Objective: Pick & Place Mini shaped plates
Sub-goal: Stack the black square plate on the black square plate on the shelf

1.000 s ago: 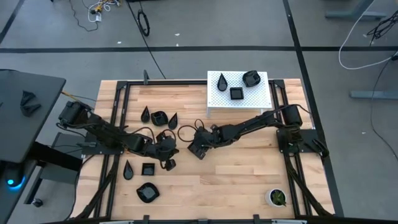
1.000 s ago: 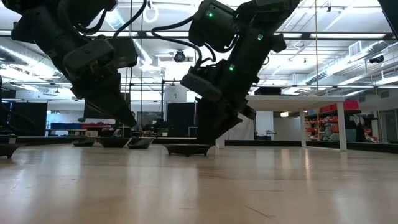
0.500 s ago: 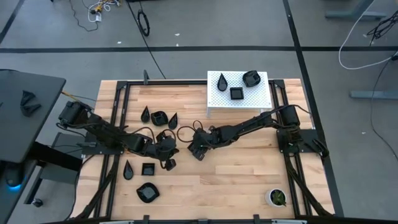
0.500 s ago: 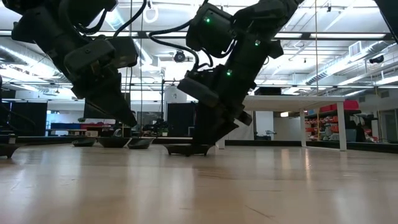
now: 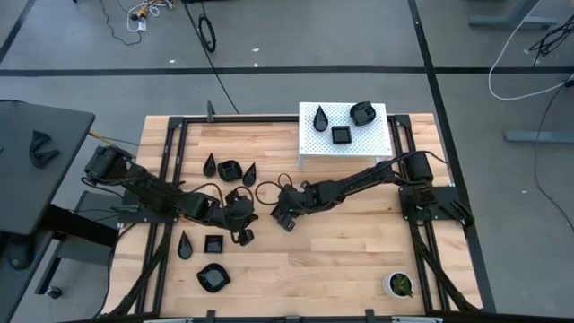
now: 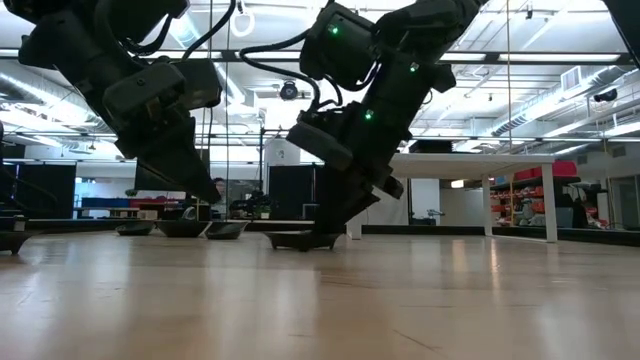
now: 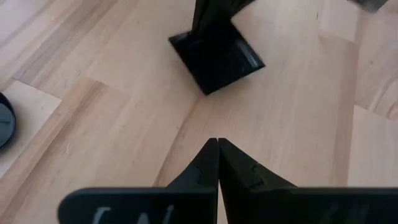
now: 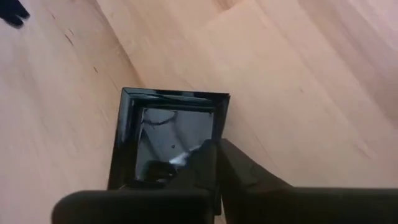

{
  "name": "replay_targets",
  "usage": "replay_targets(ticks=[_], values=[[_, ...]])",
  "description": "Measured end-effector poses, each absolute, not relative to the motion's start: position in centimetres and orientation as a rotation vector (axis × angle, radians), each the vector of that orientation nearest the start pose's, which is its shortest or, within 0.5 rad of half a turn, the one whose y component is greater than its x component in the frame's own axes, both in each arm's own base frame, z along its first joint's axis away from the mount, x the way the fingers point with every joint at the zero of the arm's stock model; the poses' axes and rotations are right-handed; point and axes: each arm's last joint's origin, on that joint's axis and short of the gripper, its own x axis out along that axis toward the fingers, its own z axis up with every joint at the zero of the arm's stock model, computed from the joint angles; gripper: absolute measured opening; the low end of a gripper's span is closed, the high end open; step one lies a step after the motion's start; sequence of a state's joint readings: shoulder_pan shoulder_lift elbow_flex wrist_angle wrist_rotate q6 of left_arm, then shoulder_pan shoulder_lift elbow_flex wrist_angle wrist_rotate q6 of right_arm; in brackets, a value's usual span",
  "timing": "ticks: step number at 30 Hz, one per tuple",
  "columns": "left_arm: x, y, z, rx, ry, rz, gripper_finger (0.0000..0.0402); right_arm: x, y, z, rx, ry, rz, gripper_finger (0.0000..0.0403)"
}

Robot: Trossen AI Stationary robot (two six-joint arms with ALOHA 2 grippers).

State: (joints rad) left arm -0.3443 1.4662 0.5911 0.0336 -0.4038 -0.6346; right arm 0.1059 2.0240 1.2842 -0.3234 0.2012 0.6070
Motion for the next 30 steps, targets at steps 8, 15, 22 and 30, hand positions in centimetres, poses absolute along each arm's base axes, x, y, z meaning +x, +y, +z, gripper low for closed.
replay_targets(ticks=[8, 15, 22, 30], values=[[24.7, -7.6, 14.6, -0.297, 0.725, 0.302, 0.0005, 37.6, 3.9, 21.7, 0.307, 0.861, -0.358, 0.0003], [24.7, -7.6, 14.6, -0.298, 0.725, 0.303, 0.0005, 30.7, 1.9, 30.5, 0.224, 0.693, -0.647, 0.0002], [24.7, -7.6, 14.6, -0.289, 0.711, 0.327, 0.0005, 22.4, -1.4, 34.4, 0.328, 0.480, -1.054, 0.0002], [24.7, -7.4, 14.7, -0.267, 0.679, 0.377, 0.0005, 18.4, -5.1, 31.5, 0.560, 0.281, -1.088, 0.0002]])
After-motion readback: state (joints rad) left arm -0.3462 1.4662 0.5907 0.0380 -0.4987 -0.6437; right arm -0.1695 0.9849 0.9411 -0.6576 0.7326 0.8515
